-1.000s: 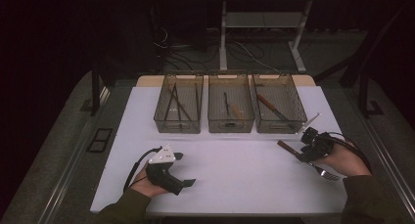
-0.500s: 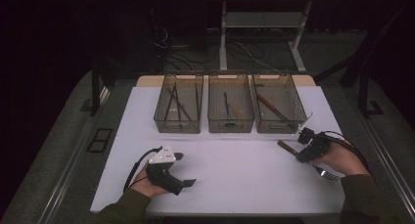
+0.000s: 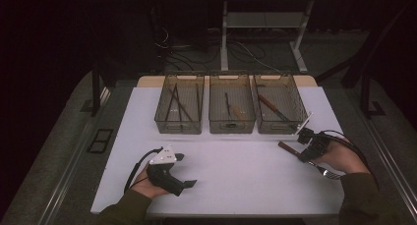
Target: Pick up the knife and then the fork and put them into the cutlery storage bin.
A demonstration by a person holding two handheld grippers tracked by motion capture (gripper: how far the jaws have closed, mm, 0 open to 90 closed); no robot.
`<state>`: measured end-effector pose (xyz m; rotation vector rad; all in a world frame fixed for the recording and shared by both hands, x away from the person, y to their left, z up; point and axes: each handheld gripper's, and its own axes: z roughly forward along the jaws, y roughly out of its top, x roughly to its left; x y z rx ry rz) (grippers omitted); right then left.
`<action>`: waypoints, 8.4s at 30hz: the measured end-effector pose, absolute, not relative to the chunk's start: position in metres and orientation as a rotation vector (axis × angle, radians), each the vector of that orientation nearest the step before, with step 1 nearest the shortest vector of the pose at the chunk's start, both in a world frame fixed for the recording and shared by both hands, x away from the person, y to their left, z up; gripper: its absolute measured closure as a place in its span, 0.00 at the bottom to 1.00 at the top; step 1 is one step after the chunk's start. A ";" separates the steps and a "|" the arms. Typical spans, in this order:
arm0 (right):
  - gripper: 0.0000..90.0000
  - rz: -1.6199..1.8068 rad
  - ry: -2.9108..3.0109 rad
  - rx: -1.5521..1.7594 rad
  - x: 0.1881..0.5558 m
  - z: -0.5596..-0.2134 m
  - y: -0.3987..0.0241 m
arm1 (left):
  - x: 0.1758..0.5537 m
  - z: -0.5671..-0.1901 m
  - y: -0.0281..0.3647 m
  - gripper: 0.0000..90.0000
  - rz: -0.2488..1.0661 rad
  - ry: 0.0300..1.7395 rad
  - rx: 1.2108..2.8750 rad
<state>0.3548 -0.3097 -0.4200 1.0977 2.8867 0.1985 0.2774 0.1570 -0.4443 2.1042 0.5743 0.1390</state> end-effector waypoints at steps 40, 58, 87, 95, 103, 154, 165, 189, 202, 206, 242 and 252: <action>0.86 0.907 2.542 1.182 0.341 -0.393 -0.352 | 0.277 -0.444 0.157 0.00 0.139 0.574 2.101; 0.86 1.223 2.212 1.225 0.333 -0.375 -0.375 | 0.277 -0.444 0.156 0.00 0.139 0.576 2.104; 0.86 1.351 2.002 1.208 0.387 -0.314 -0.356 | 0.276 -0.443 0.157 0.00 0.135 0.585 2.081; 0.86 1.364 1.973 1.191 0.412 -0.304 -0.344 | 0.276 -0.443 0.157 0.00 0.132 0.583 2.078; 0.86 1.331 1.992 1.212 0.438 -0.317 -0.332 | 0.276 -0.443 0.157 0.00 0.130 0.581 2.076; 0.47 1.006 2.241 1.383 0.469 -0.386 -0.316 | 0.277 -0.444 0.157 0.00 0.124 0.577 2.075; 0.25 1.139 2.205 1.400 0.460 -0.374 -0.318 | 0.280 -0.445 0.157 0.00 0.126 0.586 2.076; 0.14 1.128 2.214 1.210 0.408 -0.368 -0.303 | 0.282 -0.445 0.157 0.00 0.130 0.584 2.082; 0.14 1.211 2.208 1.141 0.369 -0.377 -0.298 | 0.281 -0.446 0.156 0.00 0.127 0.593 2.080; 0.14 1.230 2.207 1.127 0.356 -0.381 -0.297 | 0.281 -0.445 0.156 0.00 0.130 0.596 2.080; 0.14 1.296 2.274 1.045 0.261 -0.429 -0.296 | 0.278 -0.442 0.160 0.00 0.133 0.593 2.079; 0.14 1.303 2.303 1.026 0.243 -0.439 -0.291 | 0.277 -0.442 0.160 0.00 0.131 0.597 2.077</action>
